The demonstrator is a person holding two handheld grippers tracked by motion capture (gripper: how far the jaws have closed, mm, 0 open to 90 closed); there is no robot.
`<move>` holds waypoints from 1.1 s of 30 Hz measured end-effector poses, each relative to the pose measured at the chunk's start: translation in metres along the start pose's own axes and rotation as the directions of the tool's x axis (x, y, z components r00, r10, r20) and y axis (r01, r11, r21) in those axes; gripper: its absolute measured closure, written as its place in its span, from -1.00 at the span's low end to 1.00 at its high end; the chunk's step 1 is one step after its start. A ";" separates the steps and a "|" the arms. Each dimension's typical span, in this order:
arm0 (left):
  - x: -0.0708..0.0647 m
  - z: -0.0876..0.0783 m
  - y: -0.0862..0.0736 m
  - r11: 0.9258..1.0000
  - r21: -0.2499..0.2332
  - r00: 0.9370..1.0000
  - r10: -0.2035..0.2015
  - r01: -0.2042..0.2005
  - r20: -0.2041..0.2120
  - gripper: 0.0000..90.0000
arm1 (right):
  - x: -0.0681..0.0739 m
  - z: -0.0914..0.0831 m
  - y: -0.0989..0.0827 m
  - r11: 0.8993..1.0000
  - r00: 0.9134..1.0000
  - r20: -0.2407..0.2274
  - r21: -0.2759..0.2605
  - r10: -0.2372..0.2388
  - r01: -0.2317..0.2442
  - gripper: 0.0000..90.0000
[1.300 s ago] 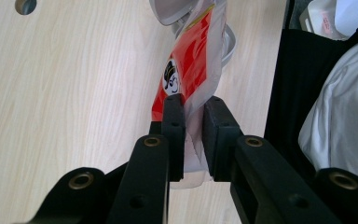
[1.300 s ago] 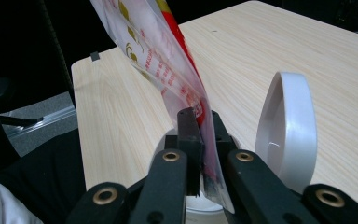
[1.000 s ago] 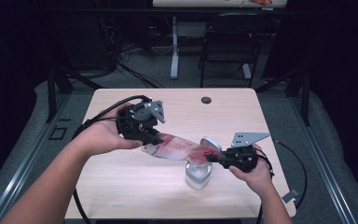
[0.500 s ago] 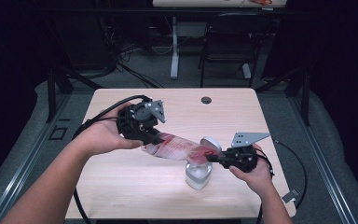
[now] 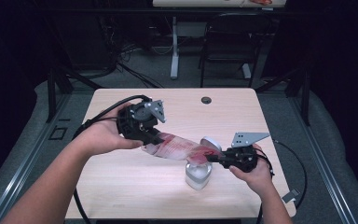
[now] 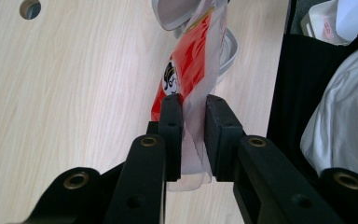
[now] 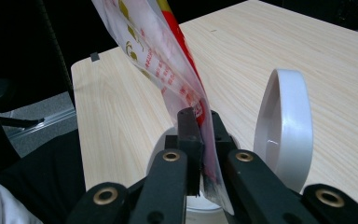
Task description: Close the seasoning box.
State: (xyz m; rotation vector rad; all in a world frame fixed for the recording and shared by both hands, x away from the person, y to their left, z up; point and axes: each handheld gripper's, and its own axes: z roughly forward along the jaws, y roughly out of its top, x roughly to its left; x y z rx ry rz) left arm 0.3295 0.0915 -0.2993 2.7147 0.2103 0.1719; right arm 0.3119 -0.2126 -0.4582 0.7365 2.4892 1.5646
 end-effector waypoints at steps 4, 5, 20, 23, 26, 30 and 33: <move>0.000 0.001 -0.001 1.000 -0.011 1.000 -0.004 0.004 0.000 0.71 | 0.000 0.000 0.000 1.000 1.000 0.001 -0.001 0.000 0.000 0.97; 0.000 0.001 -0.001 1.000 -0.013 1.000 -0.005 0.005 -0.001 0.70 | 0.000 0.000 0.000 1.000 1.000 0.001 -0.002 0.000 0.000 0.97; 0.000 0.001 -0.002 0.999 -0.036 1.000 -0.010 0.010 -0.002 0.68 | -0.001 0.000 0.000 1.000 1.000 0.001 -0.005 0.006 -0.006 0.97; 0.000 0.001 -0.001 0.999 -0.035 1.000 -0.005 0.004 -0.008 0.72 | -0.001 0.000 -0.001 1.000 1.000 0.002 -0.002 0.007 -0.007 0.97; -0.001 0.001 0.000 0.999 -0.033 1.000 -0.003 0.003 -0.009 0.73 | -0.002 0.000 -0.001 1.000 1.000 0.003 -0.004 0.011 -0.011 0.97; 0.000 0.001 0.002 0.999 -0.033 1.000 0.002 -0.003 -0.013 0.74 | -0.002 0.000 -0.002 1.000 1.000 0.004 -0.004 0.013 -0.013 0.97; 0.000 0.001 0.002 0.999 -0.038 1.000 -0.001 0.001 -0.016 0.74 | -0.003 -0.001 -0.002 1.000 1.000 0.002 -0.002 0.013 -0.013 0.97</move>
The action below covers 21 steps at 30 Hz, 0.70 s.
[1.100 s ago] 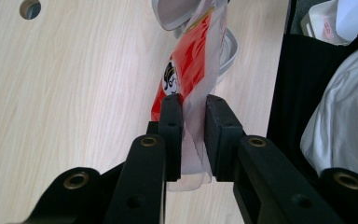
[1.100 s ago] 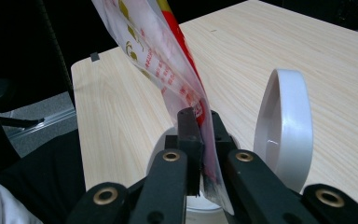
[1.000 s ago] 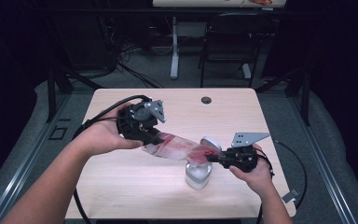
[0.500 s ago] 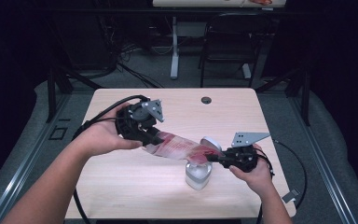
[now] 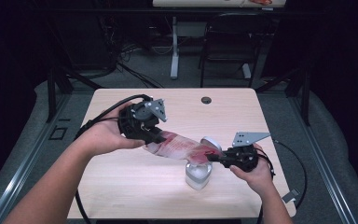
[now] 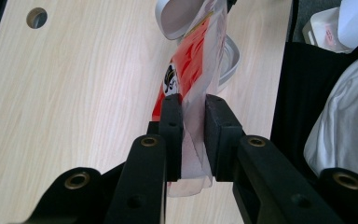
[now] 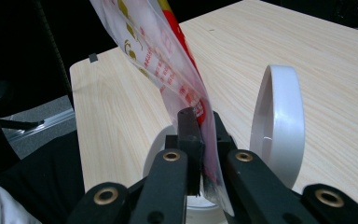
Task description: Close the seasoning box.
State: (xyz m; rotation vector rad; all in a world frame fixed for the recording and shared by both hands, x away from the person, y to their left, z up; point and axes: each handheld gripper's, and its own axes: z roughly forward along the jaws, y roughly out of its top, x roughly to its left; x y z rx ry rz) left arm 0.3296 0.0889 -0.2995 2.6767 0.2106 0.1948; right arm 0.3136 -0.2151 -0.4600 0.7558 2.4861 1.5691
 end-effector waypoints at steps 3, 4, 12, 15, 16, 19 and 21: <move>0.000 0.000 0.001 1.000 -0.001 1.000 -0.003 0.003 0.002 0.74 | 0.000 0.000 0.000 1.000 1.000 0.000 0.001 0.001 -0.001 0.97; 0.000 0.000 0.001 1.000 -0.001 1.000 -0.001 0.001 0.002 0.75 | -0.001 0.000 0.000 1.000 1.000 0.000 0.001 0.001 -0.001 0.97; 0.000 0.000 0.003 1.000 -0.005 1.000 0.006 -0.006 0.002 0.76 | -0.002 0.000 -0.002 1.000 1.000 0.000 -0.002 0.011 -0.011 0.97; 0.000 0.000 0.004 1.000 -0.006 1.000 0.006 -0.006 0.003 0.76 | -0.001 0.000 -0.002 1.000 1.000 0.001 -0.005 0.015 -0.015 0.97; -0.001 0.000 0.004 1.000 -0.007 1.000 0.006 -0.006 0.003 0.76 | -0.002 0.000 -0.002 1.000 1.000 0.001 -0.001 0.011 -0.011 0.97; -0.001 0.000 0.004 1.000 -0.008 1.000 0.004 -0.004 0.003 0.76 | -0.001 0.000 -0.002 1.000 1.000 0.001 -0.004 0.014 -0.014 0.97; 0.000 0.000 0.004 1.000 -0.007 1.000 0.006 -0.006 0.003 0.76 | -0.001 0.000 -0.002 1.000 1.000 0.001 -0.003 0.013 -0.013 0.97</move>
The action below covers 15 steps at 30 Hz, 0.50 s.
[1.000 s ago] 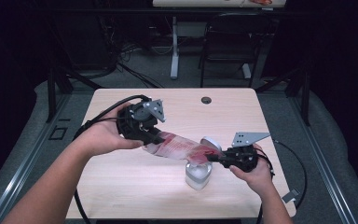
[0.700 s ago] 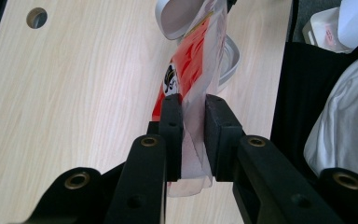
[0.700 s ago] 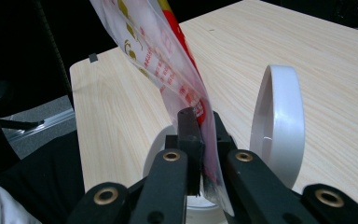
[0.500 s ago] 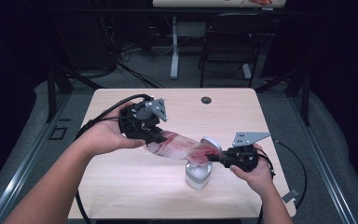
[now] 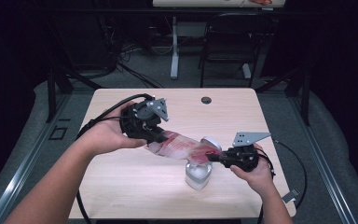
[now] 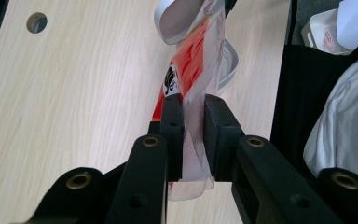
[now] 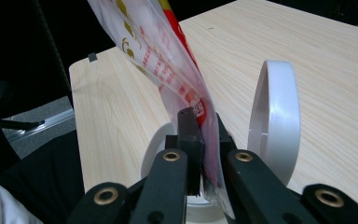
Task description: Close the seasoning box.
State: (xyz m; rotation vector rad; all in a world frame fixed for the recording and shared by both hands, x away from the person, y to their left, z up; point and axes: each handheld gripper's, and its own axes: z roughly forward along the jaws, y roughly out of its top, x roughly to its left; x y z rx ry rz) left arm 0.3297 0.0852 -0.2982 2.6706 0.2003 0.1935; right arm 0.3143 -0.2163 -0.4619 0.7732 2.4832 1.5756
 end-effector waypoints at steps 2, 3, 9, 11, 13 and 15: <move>0.000 0.000 0.000 1.000 -0.001 1.000 -0.001 0.001 0.000 0.76 | 0.000 0.000 0.000 1.000 1.000 0.000 0.003 -0.002 0.002 0.97; 0.001 0.000 0.000 1.000 0.004 1.000 0.006 -0.006 -0.001 0.76 | 0.000 0.000 0.000 1.000 1.000 0.000 0.003 -0.002 0.002 0.97; 0.000 0.000 0.000 1.000 0.002 1.000 0.002 -0.002 0.005 0.77 | 0.000 0.000 0.000 1.000 1.000 0.000 0.004 -0.004 0.004 0.97; 0.000 0.000 0.000 1.000 0.002 1.000 0.000 0.000 0.005 0.77 | 0.000 -0.001 0.001 1.000 1.000 -0.001 0.010 -0.008 0.008 0.98; 0.000 0.000 0.000 1.000 0.001 1.000 0.005 -0.005 -0.005 0.77 | 0.001 -0.001 0.001 1.000 1.000 0.002 0.014 -0.011 0.011 0.98; 0.000 -0.001 0.000 1.000 -0.002 1.000 0.006 -0.006 -0.005 0.79 | 0.002 -0.001 0.002 1.000 1.000 -0.002 0.017 -0.014 0.014 0.98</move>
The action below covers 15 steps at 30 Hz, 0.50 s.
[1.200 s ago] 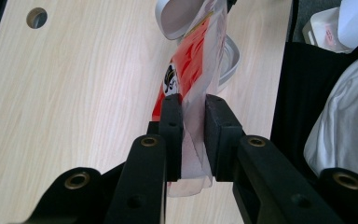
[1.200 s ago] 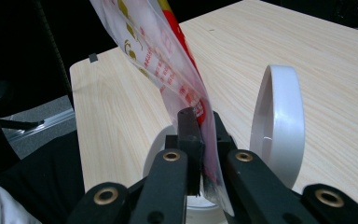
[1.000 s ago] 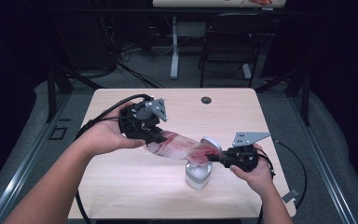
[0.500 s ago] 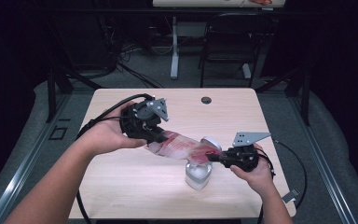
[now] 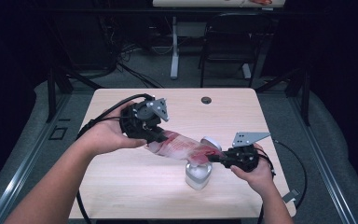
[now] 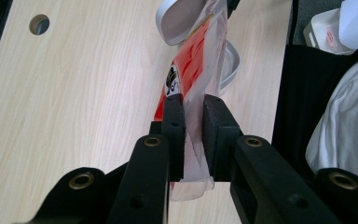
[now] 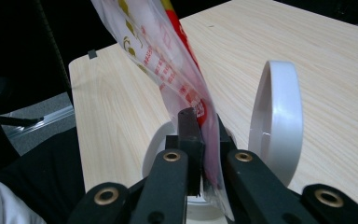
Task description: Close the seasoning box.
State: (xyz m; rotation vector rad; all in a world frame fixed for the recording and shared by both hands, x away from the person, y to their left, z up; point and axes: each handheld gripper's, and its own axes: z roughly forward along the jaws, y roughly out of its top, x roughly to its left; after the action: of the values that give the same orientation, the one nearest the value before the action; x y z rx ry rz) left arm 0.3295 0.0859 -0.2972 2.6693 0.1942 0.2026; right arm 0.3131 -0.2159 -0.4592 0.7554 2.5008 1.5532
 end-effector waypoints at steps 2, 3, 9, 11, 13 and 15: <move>0.000 0.000 0.000 1.000 -0.006 1.000 -0.002 0.002 0.006 0.79 | 0.000 -0.001 0.000 1.000 1.000 -0.004 0.002 -0.002 0.002 0.98; 0.000 -0.001 0.000 1.000 -0.006 1.000 -0.002 0.002 0.005 0.79 | 0.000 -0.001 0.001 1.000 1.000 -0.006 0.003 -0.002 0.002 0.98; -0.001 -0.002 0.001 1.000 -0.010 1.000 0.001 -0.001 0.008 0.79 | 0.001 -0.004 0.002 1.000 1.000 -0.015 0.004 -0.009 0.009 0.98; -0.001 -0.002 0.001 1.000 -0.010 1.000 0.001 -0.001 0.007 0.79 | 0.002 -0.005 0.002 1.000 1.000 -0.017 0.006 -0.011 0.011 0.98; -0.001 -0.001 0.001 1.000 -0.010 1.000 0.000 0.000 0.008 0.79 | 0.002 -0.005 0.002 1.000 1.000 -0.017 0.010 -0.011 0.011 0.98; 0.000 -0.001 0.002 1.000 -0.006 1.000 0.006 -0.006 0.015 0.79 | 0.003 -0.006 0.001 1.000 1.000 -0.018 0.013 -0.011 0.011 0.98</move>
State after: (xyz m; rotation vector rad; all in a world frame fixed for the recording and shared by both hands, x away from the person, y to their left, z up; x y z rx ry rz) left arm 0.3293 0.0840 -0.2953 2.6646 0.1804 0.1845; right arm 0.3093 -0.2192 -0.4549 0.7316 2.5258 1.5485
